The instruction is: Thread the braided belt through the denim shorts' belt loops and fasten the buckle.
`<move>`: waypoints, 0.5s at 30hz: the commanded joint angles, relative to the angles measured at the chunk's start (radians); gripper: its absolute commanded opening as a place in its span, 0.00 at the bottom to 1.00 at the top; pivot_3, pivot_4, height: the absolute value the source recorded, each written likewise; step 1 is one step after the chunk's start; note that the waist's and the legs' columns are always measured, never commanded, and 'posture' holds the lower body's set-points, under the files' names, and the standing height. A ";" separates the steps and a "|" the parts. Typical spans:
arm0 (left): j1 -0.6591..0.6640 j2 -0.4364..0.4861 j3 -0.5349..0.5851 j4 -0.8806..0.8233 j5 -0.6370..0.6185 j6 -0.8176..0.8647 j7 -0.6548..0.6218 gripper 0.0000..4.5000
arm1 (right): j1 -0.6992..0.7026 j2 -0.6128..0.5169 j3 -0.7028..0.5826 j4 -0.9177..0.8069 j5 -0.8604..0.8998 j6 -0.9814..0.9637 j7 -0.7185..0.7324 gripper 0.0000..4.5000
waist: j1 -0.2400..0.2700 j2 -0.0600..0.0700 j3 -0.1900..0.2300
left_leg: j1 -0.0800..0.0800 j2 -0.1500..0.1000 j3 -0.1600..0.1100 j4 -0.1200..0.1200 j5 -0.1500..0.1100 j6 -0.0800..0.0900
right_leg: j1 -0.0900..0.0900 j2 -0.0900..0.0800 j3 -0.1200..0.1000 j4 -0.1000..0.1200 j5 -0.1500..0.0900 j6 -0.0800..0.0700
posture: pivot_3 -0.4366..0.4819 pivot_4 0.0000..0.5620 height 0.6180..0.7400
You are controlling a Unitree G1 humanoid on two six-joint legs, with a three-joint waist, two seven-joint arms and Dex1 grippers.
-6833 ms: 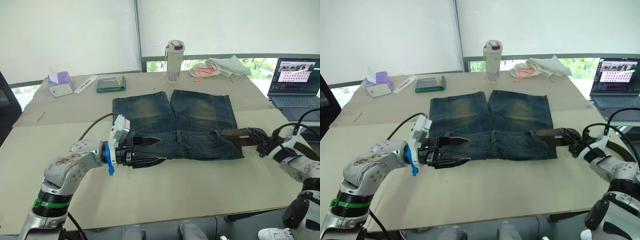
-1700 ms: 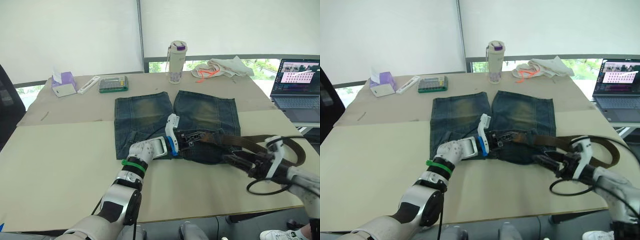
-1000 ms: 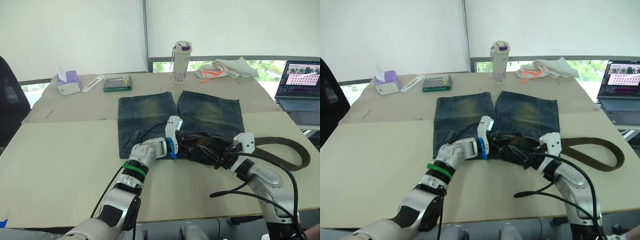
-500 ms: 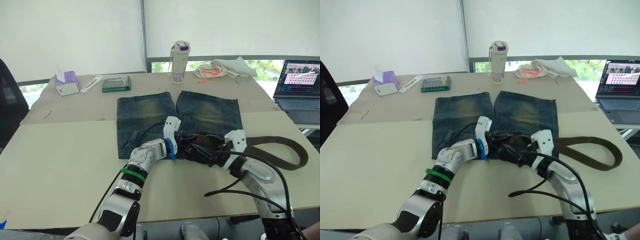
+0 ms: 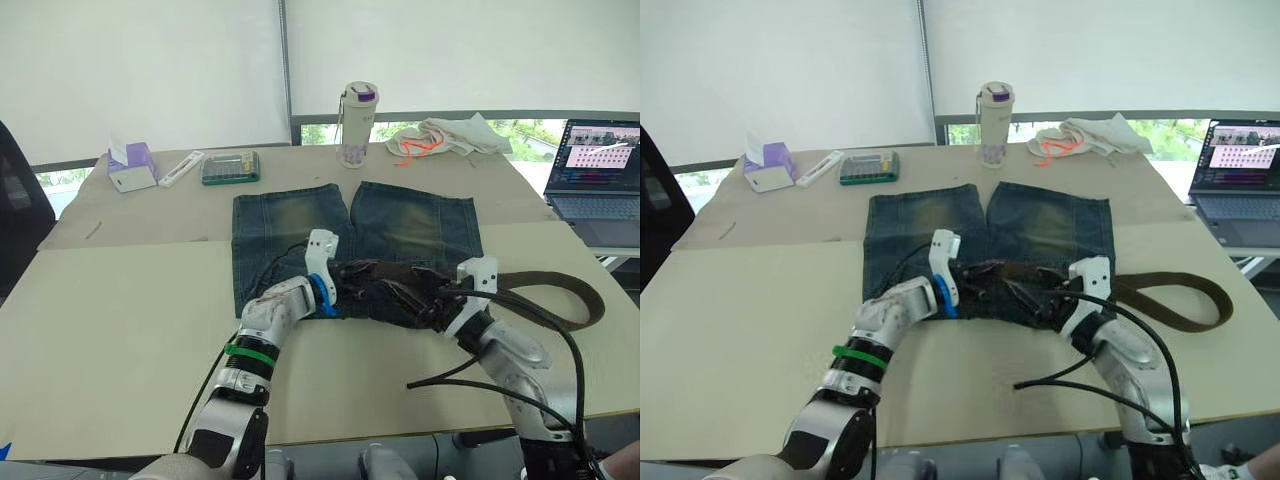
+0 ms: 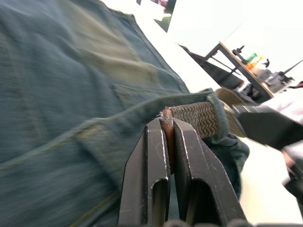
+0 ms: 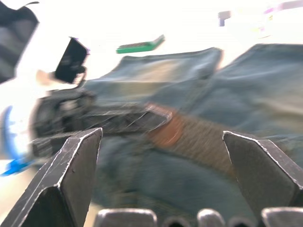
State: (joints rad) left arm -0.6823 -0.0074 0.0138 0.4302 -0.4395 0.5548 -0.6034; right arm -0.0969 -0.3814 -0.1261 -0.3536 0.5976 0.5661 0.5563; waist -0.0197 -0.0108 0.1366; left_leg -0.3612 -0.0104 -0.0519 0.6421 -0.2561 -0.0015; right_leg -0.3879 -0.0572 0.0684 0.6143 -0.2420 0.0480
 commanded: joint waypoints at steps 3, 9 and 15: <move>0.021 0.050 0.083 -0.138 -0.097 0.081 -0.008 0.00 | -0.005 0.015 0.012 -0.043 0.081 0.099 -0.027 0.99 | 0.001 0.000 0.000 | 0.000 0.000 0.000 0.000 0.000 0.000 | 0.000 0.000 0.000 0.000 0.000 0.000 | 0.48 0.27 1.00; 0.031 0.062 0.203 -0.231 -0.298 0.300 0.017 0.00 | -0.082 0.141 0.004 0.035 0.157 0.180 -0.112 0.99 | 0.001 0.000 0.000 | 0.000 0.000 -0.001 0.000 0.000 0.000 | 0.000 0.000 0.000 0.000 0.000 0.000 | 0.48 0.27 1.00; 0.035 0.084 0.308 -0.276 -0.506 0.501 0.036 0.00 | -0.147 0.281 -0.059 0.079 0.313 0.177 -0.134 0.99 | -0.002 -0.001 0.000 | 0.001 0.001 -0.004 0.000 0.000 0.000 | -0.001 0.000 0.000 0.001 0.000 0.000 | 0.48 0.27 1.00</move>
State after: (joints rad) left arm -0.6428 0.0595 0.2878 0.2054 -0.8766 1.0163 -0.5640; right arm -0.2220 -0.1123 -0.1431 -0.2548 0.8405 0.7597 0.4195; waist -0.0220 -0.0113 0.1365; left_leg -0.3604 -0.0098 -0.0565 0.6421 -0.2561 -0.0015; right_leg -0.3889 -0.0576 0.0680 0.6157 -0.2418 0.0477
